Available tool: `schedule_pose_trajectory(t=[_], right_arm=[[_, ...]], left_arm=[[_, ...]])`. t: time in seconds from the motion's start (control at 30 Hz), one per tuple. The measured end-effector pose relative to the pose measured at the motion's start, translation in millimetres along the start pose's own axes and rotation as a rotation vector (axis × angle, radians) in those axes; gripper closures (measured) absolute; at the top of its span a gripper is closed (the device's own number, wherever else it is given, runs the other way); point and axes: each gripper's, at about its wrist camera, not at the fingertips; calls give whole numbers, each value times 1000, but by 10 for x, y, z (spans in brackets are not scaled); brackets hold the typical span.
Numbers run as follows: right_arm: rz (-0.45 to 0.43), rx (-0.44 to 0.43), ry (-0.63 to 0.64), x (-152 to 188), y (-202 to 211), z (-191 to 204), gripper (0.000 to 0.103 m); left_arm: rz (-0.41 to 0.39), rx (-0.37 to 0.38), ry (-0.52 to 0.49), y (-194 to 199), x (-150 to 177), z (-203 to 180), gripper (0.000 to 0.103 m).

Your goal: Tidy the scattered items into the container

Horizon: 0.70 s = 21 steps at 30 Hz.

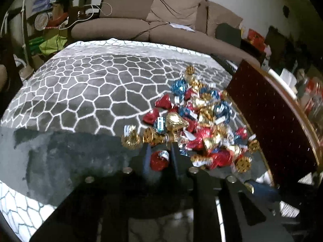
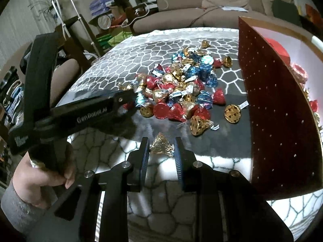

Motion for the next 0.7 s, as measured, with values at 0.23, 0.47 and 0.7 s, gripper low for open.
schedule_pose_trajectory(t=[0.23, 0.47, 0.7], right_arm=[[-12, -12, -5, 15, 82, 5, 80], [-56, -33, -5, -71, 394, 2, 80], [-95, -24, 16, -160, 777, -7, 80]], left_arm=[[-35, 41, 83, 178, 93, 170, 89], [-109, 31, 60, 683, 48, 37, 89], [-91, 1, 40, 635, 129, 93, 82]])
Point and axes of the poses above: each gripper's, at about its wrist camera, not at the fingertips, and y roughly against the way its jaws point, z to its left, x to its underside, and after that the axes turned 6 degrees about z, right-handed
